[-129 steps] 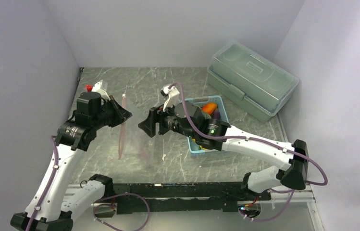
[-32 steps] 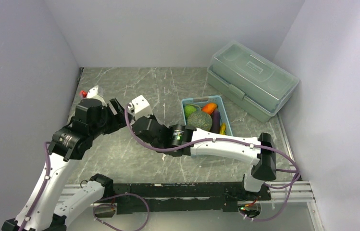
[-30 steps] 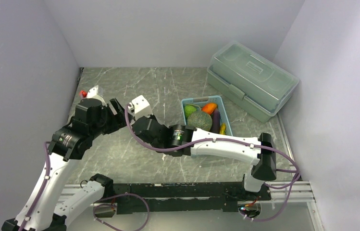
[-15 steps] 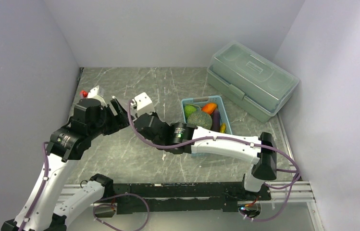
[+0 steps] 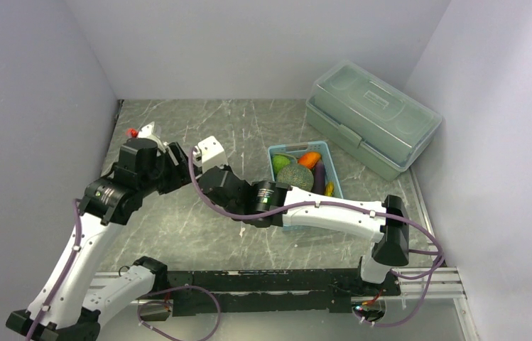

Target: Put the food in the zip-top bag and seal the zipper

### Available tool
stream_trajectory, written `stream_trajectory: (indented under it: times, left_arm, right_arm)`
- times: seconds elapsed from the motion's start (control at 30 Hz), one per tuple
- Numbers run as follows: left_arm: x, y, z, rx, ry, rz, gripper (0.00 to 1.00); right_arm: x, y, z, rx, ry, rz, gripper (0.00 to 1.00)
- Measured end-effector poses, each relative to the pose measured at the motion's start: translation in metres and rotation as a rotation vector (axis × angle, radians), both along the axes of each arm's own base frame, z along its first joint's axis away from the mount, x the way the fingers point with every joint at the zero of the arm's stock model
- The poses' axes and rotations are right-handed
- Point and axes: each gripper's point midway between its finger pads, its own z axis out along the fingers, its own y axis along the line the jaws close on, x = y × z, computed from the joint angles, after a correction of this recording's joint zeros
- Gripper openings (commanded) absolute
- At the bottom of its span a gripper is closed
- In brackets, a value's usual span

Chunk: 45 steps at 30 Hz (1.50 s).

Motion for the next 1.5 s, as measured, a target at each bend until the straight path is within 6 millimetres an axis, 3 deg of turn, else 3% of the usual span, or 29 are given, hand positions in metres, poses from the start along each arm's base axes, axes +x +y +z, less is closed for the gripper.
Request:
stream_trajectory:
  times: [0.27, 0.57, 0.87, 1.03, 1.3, 1.5]
  left_arm:
    - [0.011, -0.006, -0.011, 0.007, 0.033, -0.008, 0.43]
    - [0.012, -0.01, -0.014, 0.004, 0.045, -0.023, 0.27]
    - [0.014, -0.01, -0.019, 0.02, 0.062, -0.027, 0.01]
    - [0.011, -0.008, -0.017, 0.036, 0.062, -0.038, 0.0]
    - [0.013, -0.011, -0.001, 0.08, 0.051, -0.105, 0.0]
    - [0.012, -0.014, -0.011, 0.128, 0.099, -0.173, 0.0]
  right_arm:
    - [0.0, 0.001, -0.004, 0.002, -0.001, 0.0, 0.0]
    - [0.004, -0.001, -0.003, 0.003, -0.003, -0.01, 0.0]
    - [0.005, 0.001, 0.0, 0.024, -0.008, -0.015, 0.0]
    - [0.011, -0.002, -0.002, 0.034, -0.007, -0.038, 0.0]
    - [0.024, -0.032, -0.01, 0.045, -0.008, -0.117, 0.0]
    - [0.026, -0.052, -0.002, 0.088, -0.009, -0.156, 0.01]
